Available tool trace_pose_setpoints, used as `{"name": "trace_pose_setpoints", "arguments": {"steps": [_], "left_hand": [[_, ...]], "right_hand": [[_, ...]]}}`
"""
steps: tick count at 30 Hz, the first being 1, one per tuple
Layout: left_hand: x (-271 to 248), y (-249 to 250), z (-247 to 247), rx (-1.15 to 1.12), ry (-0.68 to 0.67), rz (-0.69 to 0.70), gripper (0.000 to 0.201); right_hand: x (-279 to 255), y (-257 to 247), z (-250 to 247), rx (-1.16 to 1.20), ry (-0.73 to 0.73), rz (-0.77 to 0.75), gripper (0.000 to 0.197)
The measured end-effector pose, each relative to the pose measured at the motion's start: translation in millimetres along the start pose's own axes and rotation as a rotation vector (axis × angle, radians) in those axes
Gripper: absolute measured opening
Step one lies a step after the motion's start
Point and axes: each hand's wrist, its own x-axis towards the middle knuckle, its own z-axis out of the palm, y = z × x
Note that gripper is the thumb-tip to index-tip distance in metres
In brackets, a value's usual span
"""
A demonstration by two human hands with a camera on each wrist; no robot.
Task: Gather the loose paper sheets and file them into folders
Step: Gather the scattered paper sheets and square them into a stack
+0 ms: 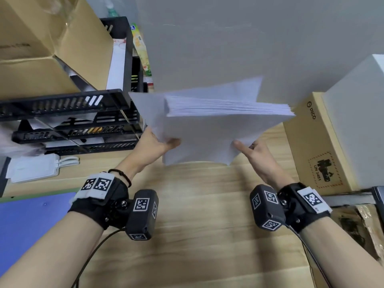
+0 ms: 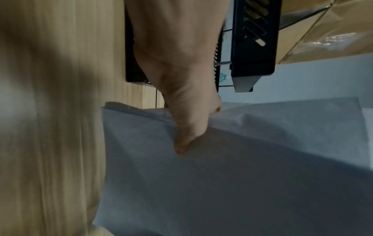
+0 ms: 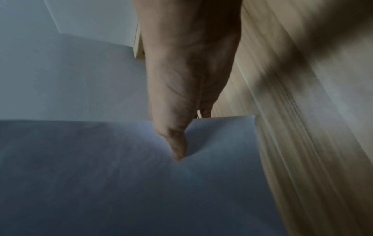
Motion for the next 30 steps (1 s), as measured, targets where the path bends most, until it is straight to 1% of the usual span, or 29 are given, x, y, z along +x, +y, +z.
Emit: {"name": "trace_pose_setpoints", "arguments": {"steps": [4, 7, 8, 10, 11, 13, 15, 18, 22, 25, 28, 30], "left_hand": [[-3.1, -17.6, 2.4, 0.080, 0.011, -0.033, 0.047], [-9.5, -38.4, 6.8, 0.085, 0.105, -0.127, 0.037], [-12.0, -41.8, 8.6, 0.050, 0.131, -0.150, 0.040], [-16.3, -43.3, 12.7, 0.009, 0.172, -0.132, 0.049], [-17.3, -41.1, 14.6, 0.014, 0.185, -0.112, 0.050], [-17.1, -38.4, 16.7, 0.041, 0.195, -0.090, 0.044], [-15.2, -36.8, 17.9, 0.110, 0.203, -0.068, 0.033], [-10.5, -37.9, 15.4, 0.165, 0.233, -0.037, 0.038], [-0.2, -29.8, 9.9, 0.225, 0.276, 0.010, 0.032], [-1.1, -29.8, 7.3, 0.237, 0.229, 0.006, 0.025], [-7.8, -39.2, 5.1, 0.232, 0.131, -0.044, 0.033], [-9.6, -45.4, 4.6, 0.239, 0.110, -0.059, 0.037]], "right_hand": [[-0.7, 10.6, 8.1, -0.048, -0.056, 0.034, 0.025], [-1.7, 19.2, 8.5, -0.041, -0.054, 0.073, 0.026], [-2.3, 20.5, 7.3, -0.049, -0.051, 0.082, 0.026], [-2.6, 20.7, 4.2, -0.061, -0.042, 0.095, 0.027], [-1.7, 20.6, 3.1, -0.060, -0.037, 0.095, 0.028], [-0.8, 17.4, 3.0, -0.056, -0.044, 0.080, 0.028], [-2.7, 12.3, 6.6, -0.058, -0.065, 0.051, 0.029], [-3.3, 4.4, 13.4, -0.056, -0.050, 0.004, 0.030], [6.3, -8.5, 17.7, -0.061, -0.012, -0.037, 0.030], [6.9, -11.0, 20.3, -0.065, -0.021, -0.042, 0.028], [0.8, -4.5, 21.3, -0.063, -0.023, -0.029, 0.030], [-3.2, -2.0, 21.7, -0.044, -0.011, -0.018, 0.030]]}}
